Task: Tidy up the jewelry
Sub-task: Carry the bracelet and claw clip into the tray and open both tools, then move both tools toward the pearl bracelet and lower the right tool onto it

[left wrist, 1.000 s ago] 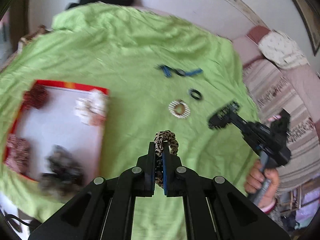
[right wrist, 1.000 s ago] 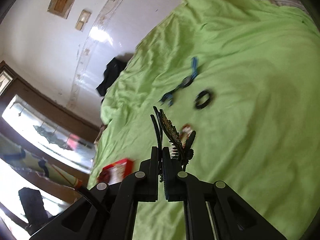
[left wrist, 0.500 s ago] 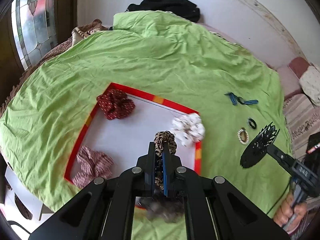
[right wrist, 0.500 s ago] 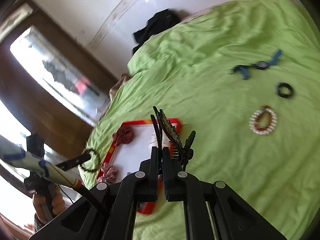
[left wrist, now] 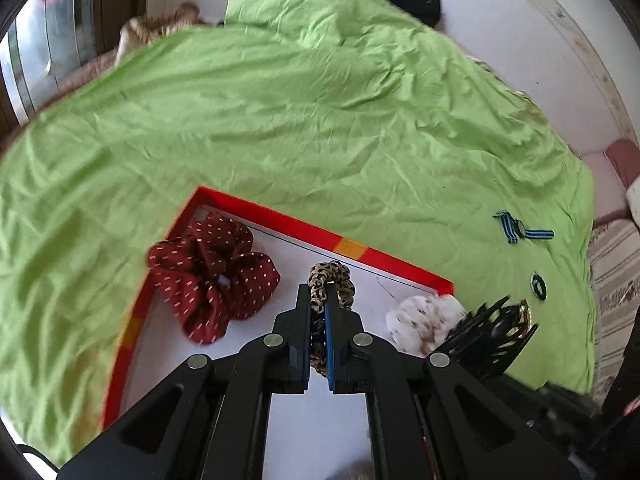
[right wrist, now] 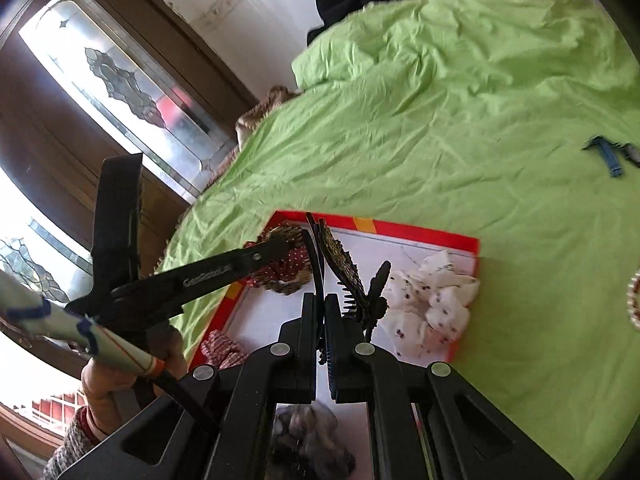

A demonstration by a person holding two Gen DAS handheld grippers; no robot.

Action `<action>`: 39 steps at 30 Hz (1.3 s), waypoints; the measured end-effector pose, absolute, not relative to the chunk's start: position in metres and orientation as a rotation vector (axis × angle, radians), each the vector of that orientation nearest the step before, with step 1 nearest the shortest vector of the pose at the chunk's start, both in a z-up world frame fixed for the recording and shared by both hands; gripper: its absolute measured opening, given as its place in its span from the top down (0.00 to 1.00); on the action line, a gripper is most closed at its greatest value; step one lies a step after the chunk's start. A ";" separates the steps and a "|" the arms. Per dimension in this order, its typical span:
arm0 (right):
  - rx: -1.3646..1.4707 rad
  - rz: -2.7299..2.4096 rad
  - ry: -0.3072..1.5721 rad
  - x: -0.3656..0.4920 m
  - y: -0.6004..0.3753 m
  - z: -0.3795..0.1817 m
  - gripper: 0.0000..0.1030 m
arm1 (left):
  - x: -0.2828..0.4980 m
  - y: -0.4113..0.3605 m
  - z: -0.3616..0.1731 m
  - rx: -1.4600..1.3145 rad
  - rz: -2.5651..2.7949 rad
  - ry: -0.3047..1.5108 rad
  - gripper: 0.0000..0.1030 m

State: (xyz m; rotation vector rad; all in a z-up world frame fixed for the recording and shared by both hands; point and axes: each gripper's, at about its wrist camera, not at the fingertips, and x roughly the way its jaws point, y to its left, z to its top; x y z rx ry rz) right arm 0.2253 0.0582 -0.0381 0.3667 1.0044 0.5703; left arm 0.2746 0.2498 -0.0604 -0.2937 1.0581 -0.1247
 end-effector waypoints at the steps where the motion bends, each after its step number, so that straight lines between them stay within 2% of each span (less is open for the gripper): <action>1: 0.369 0.570 1.018 0.231 0.060 -0.044 0.95 | 0.280 0.251 -0.068 -0.292 -0.121 1.070 0.95; 10: 0.402 0.543 1.088 0.271 0.060 -0.081 0.93 | 0.298 0.257 -0.092 -0.290 -0.122 1.095 0.94; 12: 0.398 0.529 1.076 0.271 0.057 -0.080 0.92 | 0.296 0.259 -0.091 -0.309 -0.141 1.086 0.87; 14: 0.406 0.528 1.068 0.271 0.055 -0.078 0.83 | 0.293 0.258 -0.088 -0.318 -0.156 1.076 0.75; 15: 0.412 0.523 1.063 0.271 0.053 -0.077 0.73 | 0.291 0.257 -0.086 -0.315 -0.153 1.067 0.68; 16: 0.422 0.518 1.054 0.270 0.050 -0.074 0.65 | 0.289 0.257 -0.083 -0.317 -0.153 1.058 0.64; 18: 0.428 0.509 1.037 0.266 0.045 -0.067 0.61 | 0.285 0.257 -0.077 -0.330 -0.159 1.046 0.62; 29: 0.365 0.404 0.953 0.210 -0.021 -0.027 0.56 | 0.219 0.254 -0.017 -0.305 -0.106 0.968 0.59; 32: 0.383 0.350 0.955 0.187 -0.056 -0.027 0.55 | 0.192 0.244 0.000 -0.264 -0.084 0.942 0.56; 34: 0.393 0.308 0.958 0.170 -0.082 -0.030 0.55 | 0.173 0.231 0.010 -0.233 -0.082 0.923 0.50; 39: 0.441 0.165 0.965 0.122 -0.157 -0.044 0.54 | 0.138 0.187 0.022 -0.169 -0.131 0.902 0.49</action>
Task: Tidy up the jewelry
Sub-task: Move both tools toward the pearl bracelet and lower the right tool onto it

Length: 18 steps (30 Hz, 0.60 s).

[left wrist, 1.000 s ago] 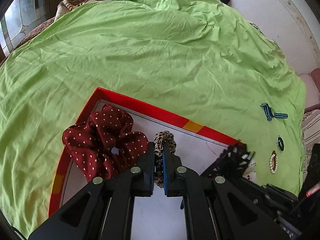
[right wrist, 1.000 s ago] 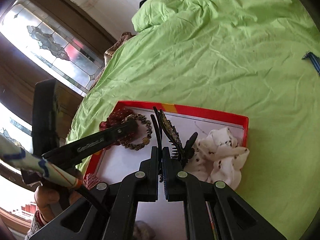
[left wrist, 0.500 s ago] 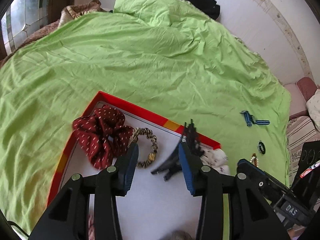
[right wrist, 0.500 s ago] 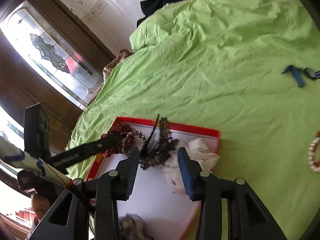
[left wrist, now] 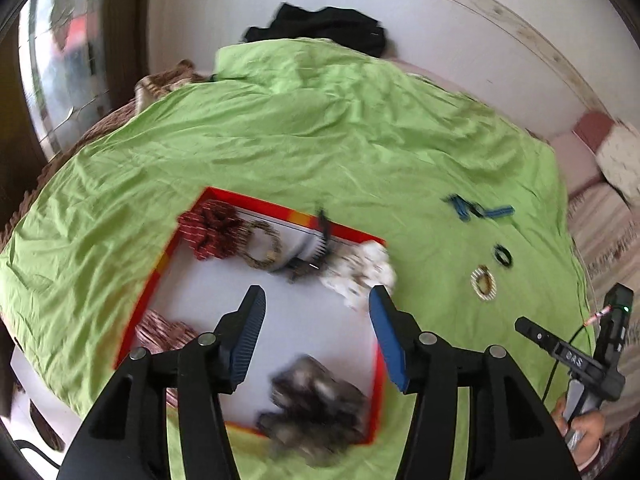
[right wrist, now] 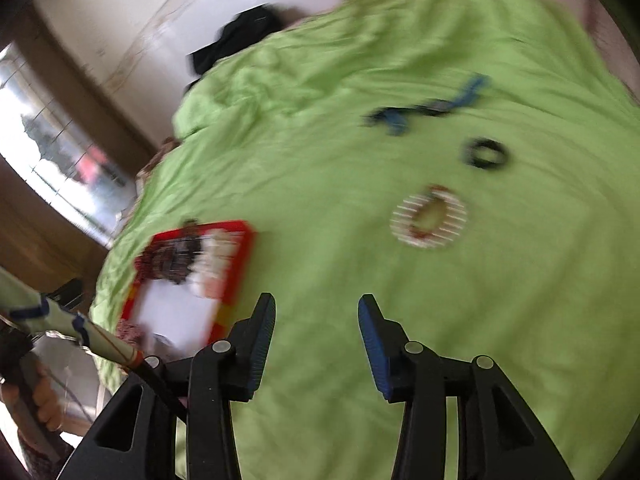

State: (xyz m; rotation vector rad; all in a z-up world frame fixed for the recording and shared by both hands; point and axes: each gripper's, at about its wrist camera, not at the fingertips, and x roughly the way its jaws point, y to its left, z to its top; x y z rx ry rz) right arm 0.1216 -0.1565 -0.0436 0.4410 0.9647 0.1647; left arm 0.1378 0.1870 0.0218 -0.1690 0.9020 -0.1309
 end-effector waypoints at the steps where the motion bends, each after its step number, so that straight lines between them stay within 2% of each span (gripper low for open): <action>1: 0.459 0.129 0.965 0.111 -0.174 -0.047 0.54 | 0.134 0.177 0.022 -0.160 -0.144 0.904 0.49; 8: 0.515 -0.001 0.935 0.066 -0.248 -0.047 0.54 | 0.114 0.100 0.014 -0.098 -0.265 0.958 0.49; 18: 0.557 -0.034 0.934 0.057 -0.278 -0.072 0.54 | 0.102 0.023 -0.018 -0.008 -0.337 1.040 0.49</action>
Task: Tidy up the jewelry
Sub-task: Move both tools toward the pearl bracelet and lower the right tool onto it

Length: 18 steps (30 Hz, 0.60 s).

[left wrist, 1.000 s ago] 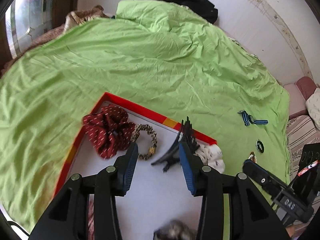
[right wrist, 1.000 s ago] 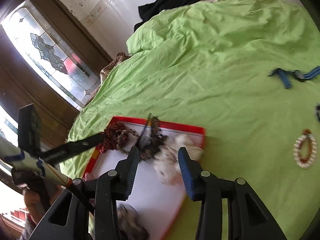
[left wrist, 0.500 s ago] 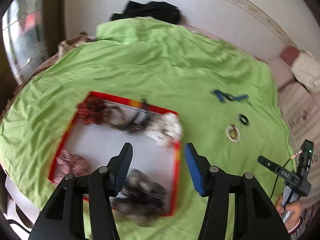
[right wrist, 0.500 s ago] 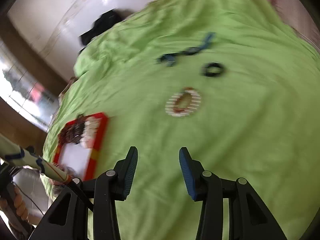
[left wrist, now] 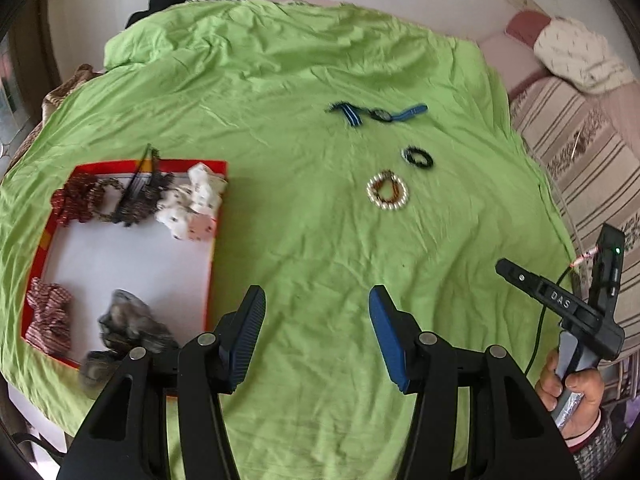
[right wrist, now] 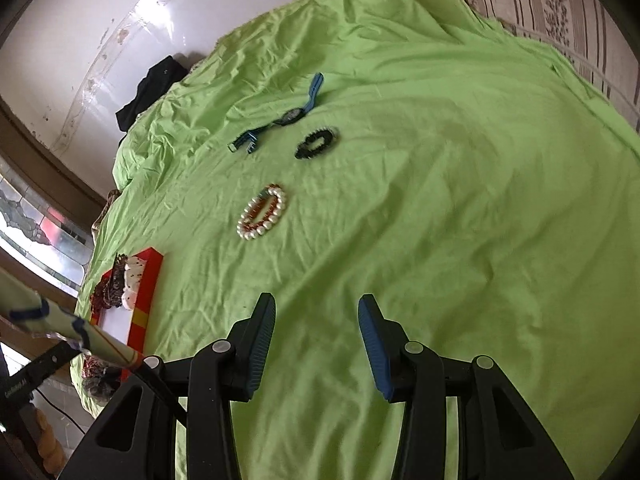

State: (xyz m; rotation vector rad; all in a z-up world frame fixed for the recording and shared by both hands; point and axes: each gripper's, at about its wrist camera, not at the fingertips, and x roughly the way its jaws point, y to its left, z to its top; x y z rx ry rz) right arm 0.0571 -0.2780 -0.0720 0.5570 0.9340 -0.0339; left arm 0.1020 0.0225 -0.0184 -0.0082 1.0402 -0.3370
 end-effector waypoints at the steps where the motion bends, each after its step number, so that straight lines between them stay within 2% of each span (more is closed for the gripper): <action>1: 0.557 -0.033 0.937 0.059 -0.278 -0.076 0.54 | 0.101 0.020 -0.021 -0.006 -0.336 1.043 0.49; 15: 0.402 0.018 0.994 0.218 -0.226 -0.115 0.55 | 0.116 0.028 -0.069 -0.027 -0.276 1.113 0.49; 17: 0.395 0.010 1.043 0.229 -0.222 -0.132 0.72 | 0.118 0.030 -0.073 -0.038 -0.273 1.124 0.49; 18: 0.398 0.018 1.062 0.228 -0.222 -0.137 0.87 | 0.119 0.031 -0.074 -0.041 -0.274 1.127 0.49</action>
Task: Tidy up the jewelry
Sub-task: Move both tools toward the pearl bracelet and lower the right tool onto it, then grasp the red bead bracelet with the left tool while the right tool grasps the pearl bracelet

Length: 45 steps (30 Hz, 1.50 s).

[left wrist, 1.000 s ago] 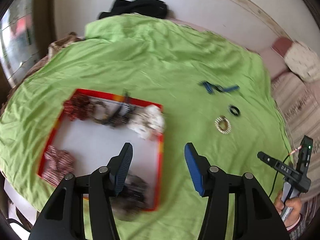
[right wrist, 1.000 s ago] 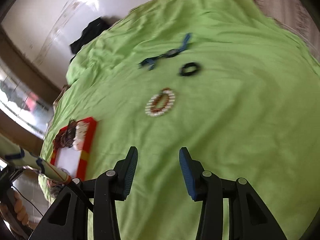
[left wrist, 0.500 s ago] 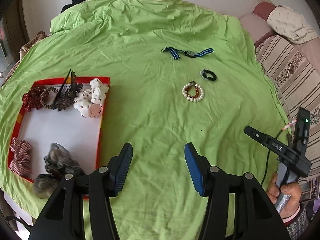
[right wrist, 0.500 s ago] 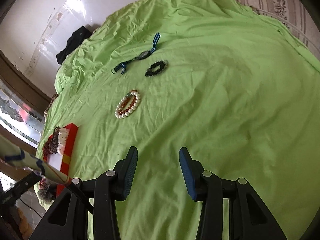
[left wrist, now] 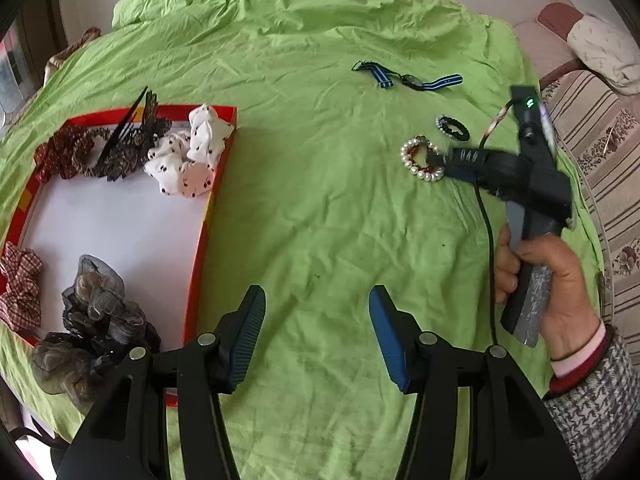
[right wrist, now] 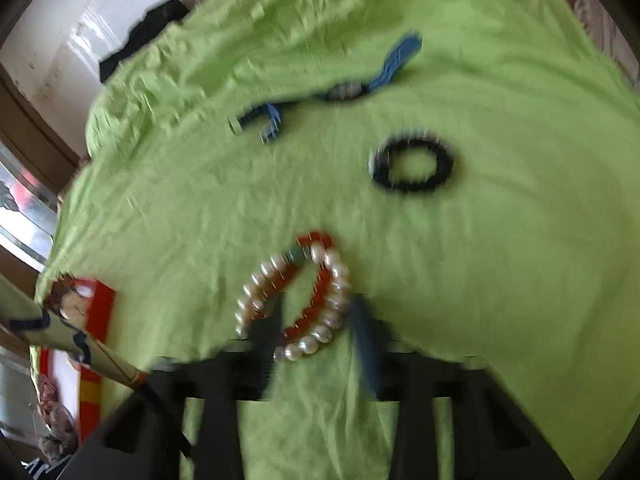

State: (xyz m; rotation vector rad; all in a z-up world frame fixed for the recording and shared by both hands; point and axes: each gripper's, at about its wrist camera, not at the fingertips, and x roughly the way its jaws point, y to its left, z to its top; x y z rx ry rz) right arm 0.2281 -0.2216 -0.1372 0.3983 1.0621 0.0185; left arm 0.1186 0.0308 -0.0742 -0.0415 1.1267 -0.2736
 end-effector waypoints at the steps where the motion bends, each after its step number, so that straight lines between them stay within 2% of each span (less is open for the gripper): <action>1: 0.409 0.031 1.061 0.221 -0.223 -0.138 0.89 | 0.119 0.031 -0.075 -0.041 -0.274 1.125 0.49; 8: 0.396 0.014 1.116 0.121 -0.250 -0.120 0.89 | 0.115 0.026 -0.076 -0.041 -0.297 1.116 0.49; 12: 0.391 -0.173 1.063 0.075 -0.283 -0.119 0.87 | 0.110 0.009 -0.081 -0.019 -0.316 1.130 0.49; 18: 0.542 -0.186 0.971 0.065 -0.313 -0.123 0.74 | 0.108 -0.027 -0.082 0.039 -0.347 1.125 0.49; 27: 0.574 -0.122 0.964 0.078 -0.309 -0.125 0.74 | 0.171 -0.085 -0.113 -0.017 -0.352 1.159 0.49; 29: 0.595 -0.109 0.964 0.079 -0.311 -0.127 0.74 | 0.190 -0.096 -0.123 -0.042 -0.371 1.188 0.57; 30: 0.600 -0.104 0.965 0.080 -0.312 -0.127 0.74 | 0.200 -0.100 -0.127 -0.048 -0.375 1.200 0.68; 31: 0.606 -0.096 0.967 0.081 -0.312 -0.128 0.74 | 0.211 -0.105 -0.132 -0.056 -0.374 1.212 0.74; 37: 0.629 -0.060 0.975 0.087 -0.312 -0.131 0.74 | 0.251 -0.124 -0.141 -0.111 -0.399 1.210 0.74; 45: 0.612 -0.044 0.976 0.089 -0.312 -0.134 0.74 | 0.267 -0.156 -0.144 -0.004 -0.390 1.164 0.73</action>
